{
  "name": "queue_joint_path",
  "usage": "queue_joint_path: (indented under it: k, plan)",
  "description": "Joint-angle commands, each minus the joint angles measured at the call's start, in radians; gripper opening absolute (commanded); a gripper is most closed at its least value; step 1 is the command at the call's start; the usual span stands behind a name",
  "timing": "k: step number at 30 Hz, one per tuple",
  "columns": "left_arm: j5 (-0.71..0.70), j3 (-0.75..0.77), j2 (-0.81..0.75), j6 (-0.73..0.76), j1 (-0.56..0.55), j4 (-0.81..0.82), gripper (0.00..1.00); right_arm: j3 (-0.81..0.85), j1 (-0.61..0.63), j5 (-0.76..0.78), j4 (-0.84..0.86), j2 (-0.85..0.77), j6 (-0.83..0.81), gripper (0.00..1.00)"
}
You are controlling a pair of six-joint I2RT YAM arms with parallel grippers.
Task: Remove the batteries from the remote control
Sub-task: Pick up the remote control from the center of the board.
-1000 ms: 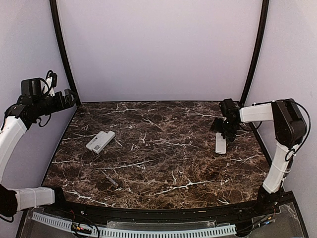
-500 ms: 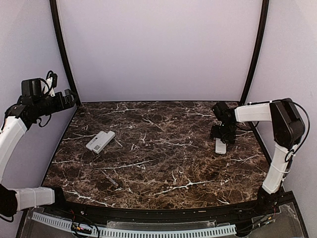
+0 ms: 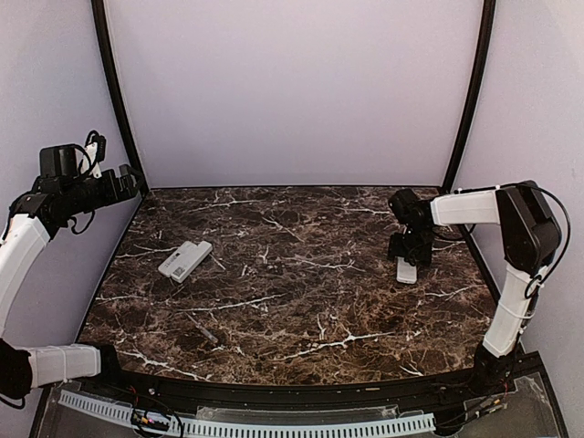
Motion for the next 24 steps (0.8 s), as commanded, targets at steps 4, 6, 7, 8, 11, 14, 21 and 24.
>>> queue_joint_path:
  k: [4,6,7,8,11,14,21,24]
  plan:
    - [0.006,-0.014,0.000,0.009,-0.005,0.012,0.99,0.020,0.020,0.048,-0.043,0.033,0.006,0.67]
    - [0.006,-0.014,0.000,0.009,-0.005,0.012,0.99,0.021,0.020,0.047,-0.046,0.039,0.006,0.65]
    - [0.006,-0.014,0.000,0.010,-0.005,0.012,0.99,0.022,0.020,0.045,-0.045,0.042,0.006,0.64]
    - [0.006,-0.014,0.001,0.009,-0.005,0.011,0.99,0.022,0.020,0.042,-0.044,0.044,0.006,0.63]
    - [0.006,-0.013,0.001,0.010,-0.005,0.011,0.99,0.019,0.019,0.032,-0.035,0.043,0.004,0.57]
    - [0.006,-0.014,0.002,0.009,-0.005,0.011,0.99,0.011,0.020,0.021,-0.017,0.033,-0.004,0.48]
    - [0.014,-0.016,0.012,0.006,-0.005,0.012,0.99,-0.002,0.020,-0.018,0.014,-0.033,-0.072,0.21]
    - [0.021,-0.017,0.016,0.001,-0.004,0.013,0.99,-0.014,0.020,-0.060,0.042,-0.096,-0.143,0.14]
